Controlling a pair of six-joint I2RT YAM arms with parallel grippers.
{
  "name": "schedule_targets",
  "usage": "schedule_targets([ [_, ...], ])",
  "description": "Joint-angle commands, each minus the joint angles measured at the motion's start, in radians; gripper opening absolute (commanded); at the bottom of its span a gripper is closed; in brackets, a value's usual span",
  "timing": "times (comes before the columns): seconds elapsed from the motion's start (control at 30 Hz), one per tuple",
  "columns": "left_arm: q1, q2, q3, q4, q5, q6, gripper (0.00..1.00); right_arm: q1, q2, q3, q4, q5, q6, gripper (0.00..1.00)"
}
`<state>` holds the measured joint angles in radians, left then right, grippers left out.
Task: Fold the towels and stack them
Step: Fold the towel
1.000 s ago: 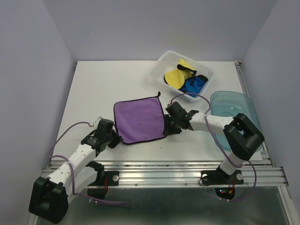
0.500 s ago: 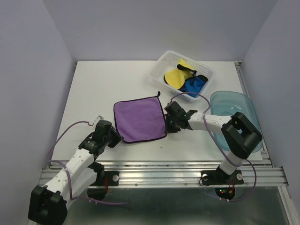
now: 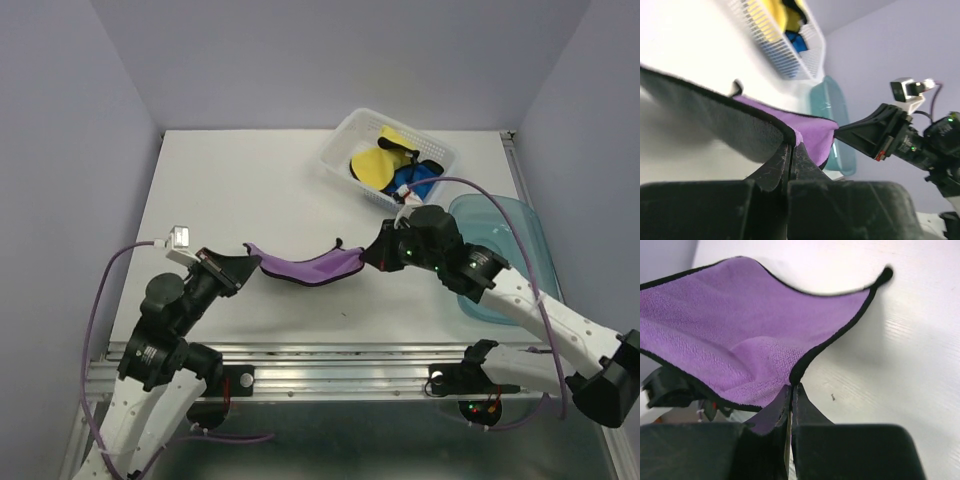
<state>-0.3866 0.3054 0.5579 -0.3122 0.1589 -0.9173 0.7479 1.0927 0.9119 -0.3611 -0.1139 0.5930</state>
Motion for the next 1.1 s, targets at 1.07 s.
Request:
schedule_targets([
  [1.07, 0.144, 0.696, 0.172, 0.254, -0.415, -0.042, 0.0, -0.18, 0.567, 0.47, 0.037, 0.2, -0.061, 0.01],
])
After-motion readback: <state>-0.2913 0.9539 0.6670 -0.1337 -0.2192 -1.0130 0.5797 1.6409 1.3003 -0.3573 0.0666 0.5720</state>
